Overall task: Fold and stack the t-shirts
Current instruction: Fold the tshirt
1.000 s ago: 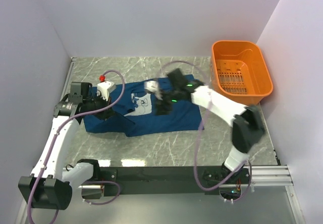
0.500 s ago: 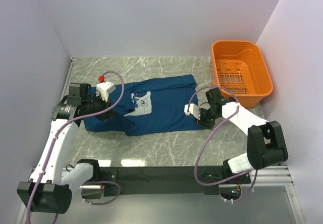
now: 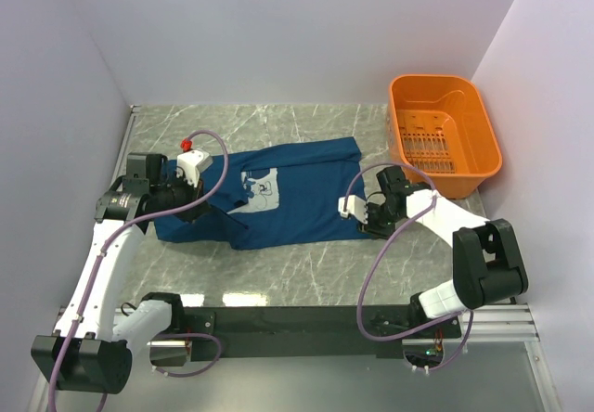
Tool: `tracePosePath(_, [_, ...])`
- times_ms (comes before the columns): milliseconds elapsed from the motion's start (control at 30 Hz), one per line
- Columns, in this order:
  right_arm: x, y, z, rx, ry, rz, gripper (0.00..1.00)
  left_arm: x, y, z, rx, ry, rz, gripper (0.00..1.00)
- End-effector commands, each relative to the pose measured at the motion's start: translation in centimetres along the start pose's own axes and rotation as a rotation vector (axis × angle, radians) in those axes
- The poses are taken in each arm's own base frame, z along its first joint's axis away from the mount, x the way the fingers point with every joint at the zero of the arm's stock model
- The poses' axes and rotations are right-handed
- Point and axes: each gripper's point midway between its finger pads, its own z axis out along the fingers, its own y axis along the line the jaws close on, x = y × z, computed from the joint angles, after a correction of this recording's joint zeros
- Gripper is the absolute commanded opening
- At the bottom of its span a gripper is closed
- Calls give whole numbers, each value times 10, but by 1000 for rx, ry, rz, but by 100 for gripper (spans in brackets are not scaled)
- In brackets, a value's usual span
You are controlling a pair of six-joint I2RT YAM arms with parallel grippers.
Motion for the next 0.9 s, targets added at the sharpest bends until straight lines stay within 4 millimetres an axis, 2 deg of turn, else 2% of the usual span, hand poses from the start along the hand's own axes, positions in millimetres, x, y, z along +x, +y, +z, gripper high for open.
tracePosePath(0, [-6,3,-5,2,-27,-27,42,-12,0,-5,-12,-44,51,0])
tracePosePath(233, [2,8,8,-4,-1,0,41,-11,2,-4,-21,-41,49,0])
tracePosePath(333, [5,6,13,-9,12,16,36,-12,3,-4,-24,-43,47,0])
tracePosePath(433, [5,7,14,-12,12,30,28,-12,7,-3,-45,-44,43,0])
tracePosePath(467, [2,6,12,-10,1,33,22,-12,9,-2,-53,-45,40,0])
tracePosePath(533, [-4,3,6,14,-22,39,17,-16,14,-2,-82,-59,37,0])
tracePosePath(567, [-5,1,2,24,-29,44,9,-18,17,-2,-95,-68,36,0])
tracePosePath(667, [-16,-7,-12,46,-67,72,0,-33,25,-5,-142,-117,45,0])
tracePosePath(767, [-24,-15,-26,39,-98,94,0,-52,36,-8,-191,-169,55,0])
tracePosePath(867, [-34,-31,-36,54,-131,111,0,-71,48,-11,-236,-204,70,0])
